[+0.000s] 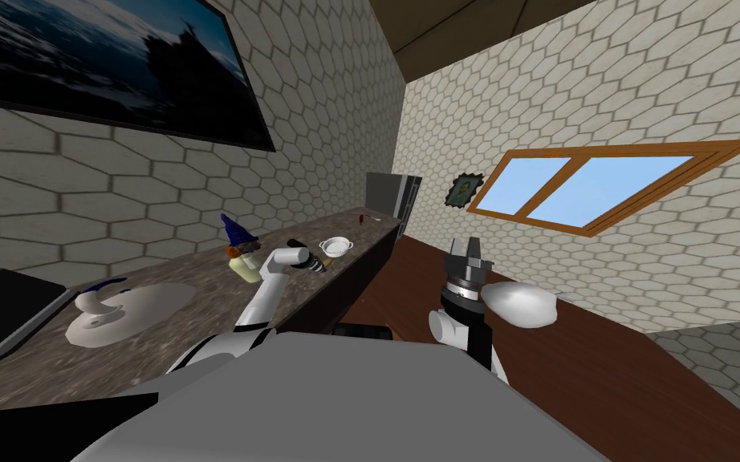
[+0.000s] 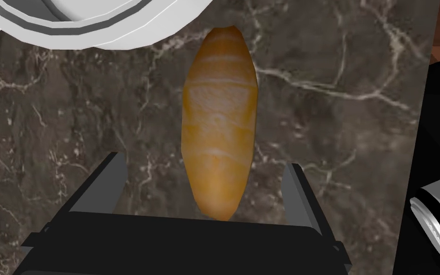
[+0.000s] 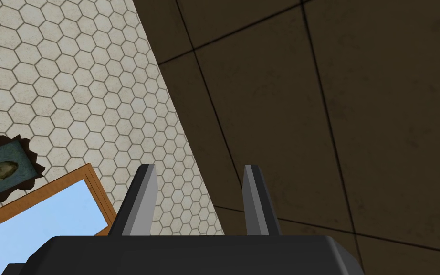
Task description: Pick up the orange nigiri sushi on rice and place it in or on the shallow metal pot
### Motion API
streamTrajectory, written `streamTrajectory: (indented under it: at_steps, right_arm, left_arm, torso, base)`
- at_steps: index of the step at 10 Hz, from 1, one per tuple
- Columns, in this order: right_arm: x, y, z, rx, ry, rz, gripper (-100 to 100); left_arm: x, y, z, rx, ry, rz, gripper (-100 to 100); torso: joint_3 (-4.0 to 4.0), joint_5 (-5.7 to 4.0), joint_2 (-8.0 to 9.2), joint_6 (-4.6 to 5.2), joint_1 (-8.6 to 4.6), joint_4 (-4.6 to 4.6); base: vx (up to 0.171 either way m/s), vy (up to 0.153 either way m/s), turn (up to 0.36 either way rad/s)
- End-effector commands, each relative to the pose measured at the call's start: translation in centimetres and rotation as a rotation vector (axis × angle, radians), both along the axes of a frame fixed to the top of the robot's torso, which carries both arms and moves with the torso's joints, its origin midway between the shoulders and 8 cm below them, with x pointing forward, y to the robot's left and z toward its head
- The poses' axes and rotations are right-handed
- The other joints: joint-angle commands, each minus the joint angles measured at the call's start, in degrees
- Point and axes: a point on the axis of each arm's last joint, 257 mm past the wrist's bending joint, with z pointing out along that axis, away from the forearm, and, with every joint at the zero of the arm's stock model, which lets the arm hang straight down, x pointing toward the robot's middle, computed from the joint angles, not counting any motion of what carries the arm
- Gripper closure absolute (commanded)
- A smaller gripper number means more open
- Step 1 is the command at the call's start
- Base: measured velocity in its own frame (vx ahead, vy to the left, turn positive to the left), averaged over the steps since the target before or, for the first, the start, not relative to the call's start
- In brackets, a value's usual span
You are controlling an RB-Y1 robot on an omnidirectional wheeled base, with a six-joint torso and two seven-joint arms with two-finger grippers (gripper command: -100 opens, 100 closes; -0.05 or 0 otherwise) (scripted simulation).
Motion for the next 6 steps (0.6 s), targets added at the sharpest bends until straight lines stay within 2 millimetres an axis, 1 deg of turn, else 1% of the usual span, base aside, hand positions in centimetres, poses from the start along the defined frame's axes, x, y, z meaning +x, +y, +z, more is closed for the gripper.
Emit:
streamTrajectory:
  at_steps: [1,2,6]
  right_arm:
    - [0.0,0.0,0.0,0.0,0.0,0.0,0]
    - [0.0,0.0,0.0,0.0,0.0,0.0,0]
    - [0.0,0.0,0.0,0.0,0.0,0.0,0]
  left_arm:
    - [0.0,0.0,0.0,0.0,0.0,0.0,-100]
    - [0.06,0.0,-0.03,0.0,-0.002,0.0,100]
    - [0.09,0.04,0.03,0.002,-0.003,-0.001,100]
  torso:
    - [0.0,0.0,0.0,0.0,0.0,0.0]
    - [0.02,0.0,0.04,0.0,0.0,0.01]
    - [0.01,0.04,0.04,0.0,0.05,-0.01]
  base:
    - [0.009,-0.001,0.0]
    - [0.0,0.0,0.0]
    - [0.0,0.0,0.0]
